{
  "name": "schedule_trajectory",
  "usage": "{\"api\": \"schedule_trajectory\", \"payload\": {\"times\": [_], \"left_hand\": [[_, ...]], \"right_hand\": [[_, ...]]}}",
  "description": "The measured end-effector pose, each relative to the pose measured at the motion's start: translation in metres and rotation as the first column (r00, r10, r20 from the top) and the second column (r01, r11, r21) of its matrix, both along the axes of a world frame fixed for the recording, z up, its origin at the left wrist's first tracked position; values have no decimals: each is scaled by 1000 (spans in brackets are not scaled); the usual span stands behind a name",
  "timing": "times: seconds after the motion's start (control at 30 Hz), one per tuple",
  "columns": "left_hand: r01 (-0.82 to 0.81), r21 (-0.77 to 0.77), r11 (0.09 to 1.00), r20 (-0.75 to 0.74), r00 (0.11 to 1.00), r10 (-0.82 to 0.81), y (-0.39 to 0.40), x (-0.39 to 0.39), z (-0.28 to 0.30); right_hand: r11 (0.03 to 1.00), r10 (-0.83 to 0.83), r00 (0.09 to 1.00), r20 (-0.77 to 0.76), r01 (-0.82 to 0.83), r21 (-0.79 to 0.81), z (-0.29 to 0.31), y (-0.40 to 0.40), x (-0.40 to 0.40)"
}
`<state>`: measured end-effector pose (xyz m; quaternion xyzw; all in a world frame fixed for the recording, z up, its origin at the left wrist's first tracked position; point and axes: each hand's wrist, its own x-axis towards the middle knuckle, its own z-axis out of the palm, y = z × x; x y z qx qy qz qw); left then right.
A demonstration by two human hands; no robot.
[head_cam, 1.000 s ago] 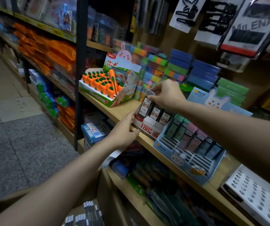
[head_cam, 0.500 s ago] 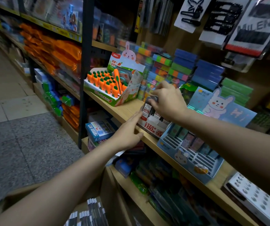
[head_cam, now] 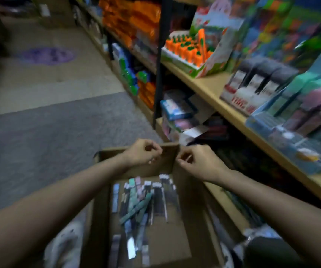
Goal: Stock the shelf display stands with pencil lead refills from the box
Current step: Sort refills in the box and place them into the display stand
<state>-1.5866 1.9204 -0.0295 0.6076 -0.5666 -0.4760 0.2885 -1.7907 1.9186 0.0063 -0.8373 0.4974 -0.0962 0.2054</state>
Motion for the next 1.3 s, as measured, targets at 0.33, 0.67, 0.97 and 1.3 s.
{"api": "schedule_trajectory", "payload": {"times": [0.33,0.67,0.97,1.3], "left_hand": [[-652,348,673,200,753,627,104,10,-186],[-559,215,801,359,808,467,84,-7,-235],[-570,162,806,410,781,470,79,-8,-252],[-799,242,551,217,598,772,84,3,-253]], "right_hand": [[871,-178,983,-43,177,458,-167,22,45],[812,-266,958,-105,282,510,-261,13,61],[908,-243,966,-88,259,330,-281,-19,101],[932,-217,955,-202,265,250,-286,-25,133]]}}
